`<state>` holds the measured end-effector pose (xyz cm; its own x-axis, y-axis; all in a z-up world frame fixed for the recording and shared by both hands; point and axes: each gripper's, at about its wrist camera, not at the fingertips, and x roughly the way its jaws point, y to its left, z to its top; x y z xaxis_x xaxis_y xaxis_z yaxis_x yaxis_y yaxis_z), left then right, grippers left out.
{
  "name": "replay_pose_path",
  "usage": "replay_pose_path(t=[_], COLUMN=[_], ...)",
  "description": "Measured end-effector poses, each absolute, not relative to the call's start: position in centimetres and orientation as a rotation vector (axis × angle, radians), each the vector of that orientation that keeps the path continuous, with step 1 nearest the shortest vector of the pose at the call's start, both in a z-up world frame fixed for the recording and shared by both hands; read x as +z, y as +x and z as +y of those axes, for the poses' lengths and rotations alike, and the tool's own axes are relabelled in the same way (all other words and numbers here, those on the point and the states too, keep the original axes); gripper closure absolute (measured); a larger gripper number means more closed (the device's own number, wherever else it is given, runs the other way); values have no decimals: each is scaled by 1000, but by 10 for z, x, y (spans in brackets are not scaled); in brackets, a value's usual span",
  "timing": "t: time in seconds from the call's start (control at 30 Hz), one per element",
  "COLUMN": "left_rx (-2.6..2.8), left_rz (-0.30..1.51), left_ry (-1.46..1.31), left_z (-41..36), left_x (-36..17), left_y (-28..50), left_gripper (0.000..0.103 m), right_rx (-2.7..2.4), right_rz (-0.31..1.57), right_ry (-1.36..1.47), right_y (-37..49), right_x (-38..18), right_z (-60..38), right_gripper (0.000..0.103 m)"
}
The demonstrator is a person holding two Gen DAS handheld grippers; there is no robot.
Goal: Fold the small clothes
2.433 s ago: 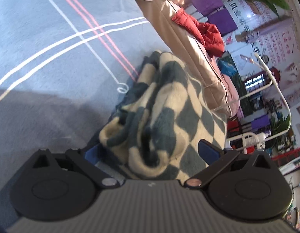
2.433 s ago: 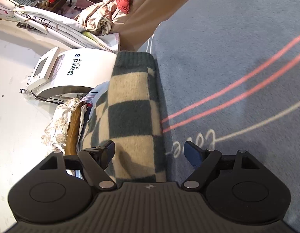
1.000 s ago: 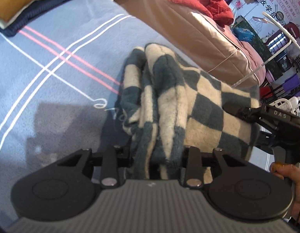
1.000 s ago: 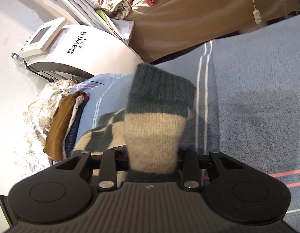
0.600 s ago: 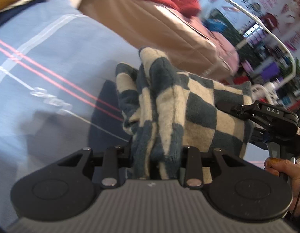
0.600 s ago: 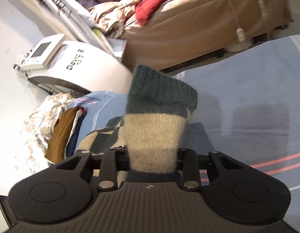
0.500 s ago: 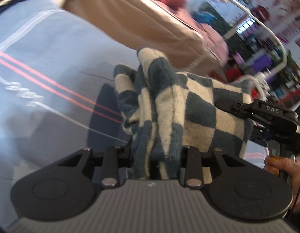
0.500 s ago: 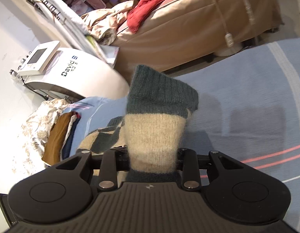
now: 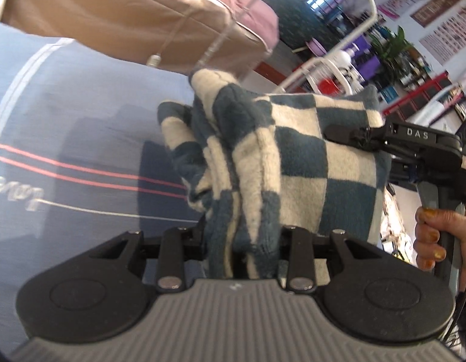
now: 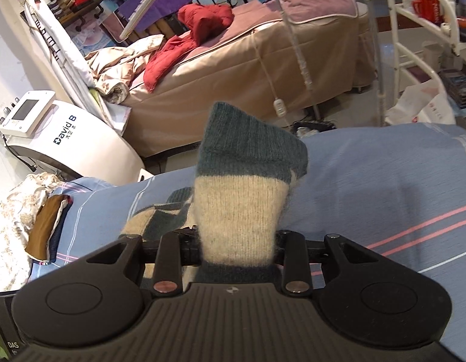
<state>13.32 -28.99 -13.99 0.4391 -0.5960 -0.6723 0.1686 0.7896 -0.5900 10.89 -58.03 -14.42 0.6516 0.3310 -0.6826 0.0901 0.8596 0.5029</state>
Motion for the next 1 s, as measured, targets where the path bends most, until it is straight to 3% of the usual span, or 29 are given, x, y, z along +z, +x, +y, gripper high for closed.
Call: replay_pose_path(t=[0.7,1.0], left_rx=[-661,-675], left_rz=[1083,1078], left_ry=[-295,-221], left_z=[-500,-533], left_x=[-122,-123], left_y=[106,102], left_gripper=[70,69], right_rx=[31,49], right_rz=[914,943], right_ry=[518,520], right_y=[60,65], right_x=[-157,-173], right_z=[-748,-778], right_gripper=[48,47])
